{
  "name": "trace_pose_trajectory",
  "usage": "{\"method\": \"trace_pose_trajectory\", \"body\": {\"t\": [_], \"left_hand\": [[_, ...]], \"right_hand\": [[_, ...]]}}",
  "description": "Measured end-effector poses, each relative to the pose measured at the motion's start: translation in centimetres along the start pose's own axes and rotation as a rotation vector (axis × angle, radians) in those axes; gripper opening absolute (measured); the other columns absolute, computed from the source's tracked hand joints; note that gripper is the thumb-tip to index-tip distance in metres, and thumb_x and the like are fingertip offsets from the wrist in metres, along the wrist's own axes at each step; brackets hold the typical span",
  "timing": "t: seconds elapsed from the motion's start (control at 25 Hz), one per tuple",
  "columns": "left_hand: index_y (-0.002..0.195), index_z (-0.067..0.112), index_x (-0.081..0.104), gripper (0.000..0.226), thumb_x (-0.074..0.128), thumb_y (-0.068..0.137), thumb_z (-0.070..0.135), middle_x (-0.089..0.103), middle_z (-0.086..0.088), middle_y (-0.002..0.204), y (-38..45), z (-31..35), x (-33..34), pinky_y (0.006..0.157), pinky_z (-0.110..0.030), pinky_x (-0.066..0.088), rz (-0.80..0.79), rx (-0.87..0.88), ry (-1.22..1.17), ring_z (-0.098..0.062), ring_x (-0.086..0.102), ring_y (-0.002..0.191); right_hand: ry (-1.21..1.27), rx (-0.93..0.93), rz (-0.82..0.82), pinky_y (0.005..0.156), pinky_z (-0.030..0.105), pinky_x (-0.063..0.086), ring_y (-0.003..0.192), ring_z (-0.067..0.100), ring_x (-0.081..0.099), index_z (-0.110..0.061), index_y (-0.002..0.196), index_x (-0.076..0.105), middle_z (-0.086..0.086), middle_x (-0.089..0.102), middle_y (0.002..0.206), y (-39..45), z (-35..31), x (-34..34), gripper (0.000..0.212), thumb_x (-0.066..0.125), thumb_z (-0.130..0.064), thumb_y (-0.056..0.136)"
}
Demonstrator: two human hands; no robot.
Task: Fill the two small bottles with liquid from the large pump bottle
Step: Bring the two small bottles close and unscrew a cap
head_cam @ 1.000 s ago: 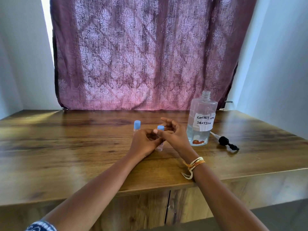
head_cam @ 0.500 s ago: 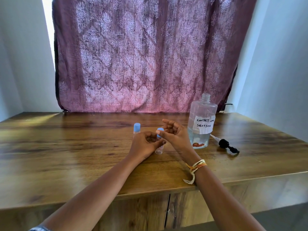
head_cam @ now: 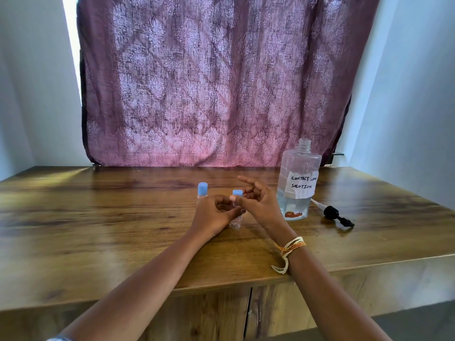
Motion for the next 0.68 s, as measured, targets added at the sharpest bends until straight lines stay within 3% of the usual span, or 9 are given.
{"method": "trace_pose_trajectory", "body": {"t": [0.12, 0.2, 0.36, 0.48, 0.56, 0.68], "left_hand": [[0.090, 0.010, 0.074, 0.025, 0.082, 0.072, 0.025, 0.074, 0.000, 0.080, 0.01, -0.32, 0.10, 0.056, -0.004, 0.044, -0.007, -0.022, 0.010, 0.007, 0.065, 0.065], [0.091, 0.009, 0.074, 0.024, 0.081, 0.073, 0.024, 0.075, -0.001, 0.081, -0.05, -0.25, 0.08, 0.056, -0.003, 0.044, -0.005, -0.020, 0.007, 0.008, 0.065, 0.065], [0.092, 0.007, 0.074, 0.025, 0.081, 0.073, 0.021, 0.074, -0.001, 0.080, 0.04, 0.01, 0.12, 0.055, -0.003, 0.043, -0.010, -0.001, 0.010, 0.010, 0.064, 0.062], [0.090, 0.009, 0.074, 0.026, 0.082, 0.071, 0.025, 0.074, 0.000, 0.080, 0.15, -0.40, 0.04, 0.056, -0.004, 0.044, -0.008, -0.027, 0.015, 0.007, 0.065, 0.064], [0.091, 0.010, 0.074, 0.025, 0.082, 0.072, 0.025, 0.074, 0.001, 0.080, 0.09, -0.37, 0.09, 0.056, -0.004, 0.044, -0.012, -0.026, 0.016, 0.008, 0.065, 0.065], [0.092, 0.008, 0.074, 0.024, 0.081, 0.073, 0.022, 0.074, 0.001, 0.080, 0.11, -0.08, 0.13, 0.056, -0.003, 0.044, -0.015, -0.007, -0.001, 0.009, 0.065, 0.064]], "right_hand": [[0.079, 0.010, -0.033, 0.067, 0.024, 0.057, 0.072, 0.017, 0.069, -0.011, 0.133, 0.053, 0.018, 0.072, 0.094, -0.07, 0.00, 0.15, 0.056, 0.066, 0.009, 0.082], [0.109, 0.015, -0.053, 0.068, 0.025, 0.057, 0.076, 0.019, 0.068, -0.013, 0.135, 0.051, 0.016, 0.072, 0.101, -0.01, 0.09, 0.36, 0.060, 0.068, 0.008, 0.081], [0.043, 0.011, -0.006, 0.062, 0.022, 0.054, 0.071, 0.014, 0.068, -0.012, 0.127, 0.056, 0.006, 0.070, 0.084, 0.03, 0.08, -0.02, 0.055, 0.074, 0.006, 0.077], [0.086, 0.016, -0.031, 0.067, 0.026, 0.058, 0.072, 0.018, 0.068, -0.011, 0.126, 0.056, 0.015, 0.073, 0.092, -0.10, -0.01, 0.08, 0.048, 0.063, 0.011, 0.083], [0.095, 0.018, -0.052, 0.068, 0.026, 0.059, 0.076, 0.019, 0.068, -0.013, 0.127, 0.056, 0.015, 0.072, 0.101, -0.05, 0.05, 0.29, 0.052, 0.066, 0.010, 0.082], [0.021, 0.009, -0.006, 0.063, 0.021, 0.054, 0.072, 0.014, 0.068, -0.011, 0.125, 0.058, 0.007, 0.069, 0.088, 0.03, 0.15, 0.02, 0.055, 0.077, 0.002, 0.076]]}}
Point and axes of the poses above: each hand's wrist, its own y-axis towards the middle knuckle, its own x-axis out of the palm, z = x × y, the point moved 9 cm from there along y, towards the middle knuckle
